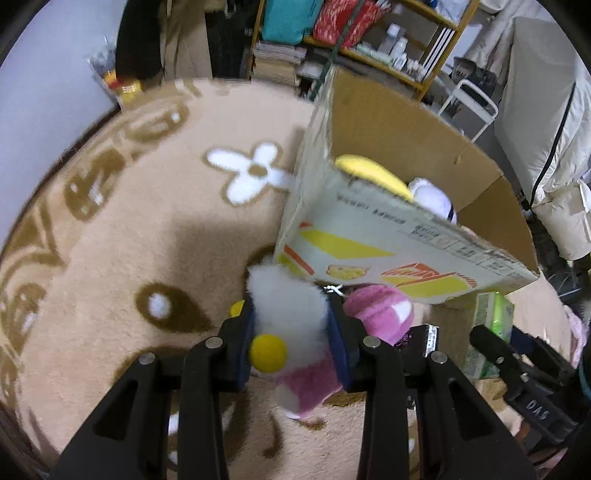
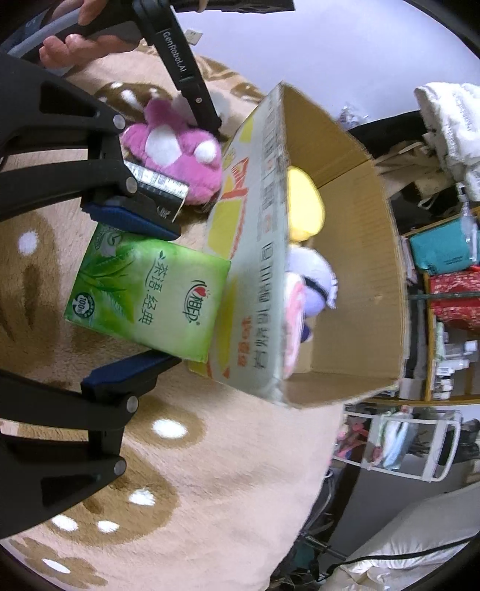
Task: Organize soft objects
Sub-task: 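Lift the plush over the box with the left gripper while the right gripper carries the green pack over it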
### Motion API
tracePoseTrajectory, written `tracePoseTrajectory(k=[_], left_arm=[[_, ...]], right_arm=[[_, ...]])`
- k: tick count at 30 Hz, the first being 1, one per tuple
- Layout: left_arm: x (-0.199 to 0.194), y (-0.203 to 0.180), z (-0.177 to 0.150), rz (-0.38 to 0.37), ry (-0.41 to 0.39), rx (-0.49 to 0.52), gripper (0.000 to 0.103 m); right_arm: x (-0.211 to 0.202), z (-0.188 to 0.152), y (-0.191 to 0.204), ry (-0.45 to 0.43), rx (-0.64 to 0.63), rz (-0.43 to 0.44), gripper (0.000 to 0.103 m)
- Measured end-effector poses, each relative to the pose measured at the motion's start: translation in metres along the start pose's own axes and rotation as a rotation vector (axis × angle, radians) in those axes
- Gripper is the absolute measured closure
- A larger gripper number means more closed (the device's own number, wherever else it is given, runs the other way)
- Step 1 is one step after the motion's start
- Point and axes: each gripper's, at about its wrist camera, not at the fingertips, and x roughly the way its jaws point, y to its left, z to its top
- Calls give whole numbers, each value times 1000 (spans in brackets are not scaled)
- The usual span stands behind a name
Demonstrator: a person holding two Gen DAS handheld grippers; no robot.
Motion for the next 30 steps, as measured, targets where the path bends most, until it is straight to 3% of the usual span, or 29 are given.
tracePoseTrajectory(k=[13, 22, 30], left_arm=[[-97, -24, -8, 48, -362, 129, 70], [-134, -48, 3, 22, -492, 217, 70], [-140, -61, 40, -1, -500, 208, 70]], right_arm=[[-69, 12, 2, -269, -12, 44, 39], [-85, 37, 15, -372, -86, 45, 39], [-86, 53, 21, -425, -152, 9, 39]])
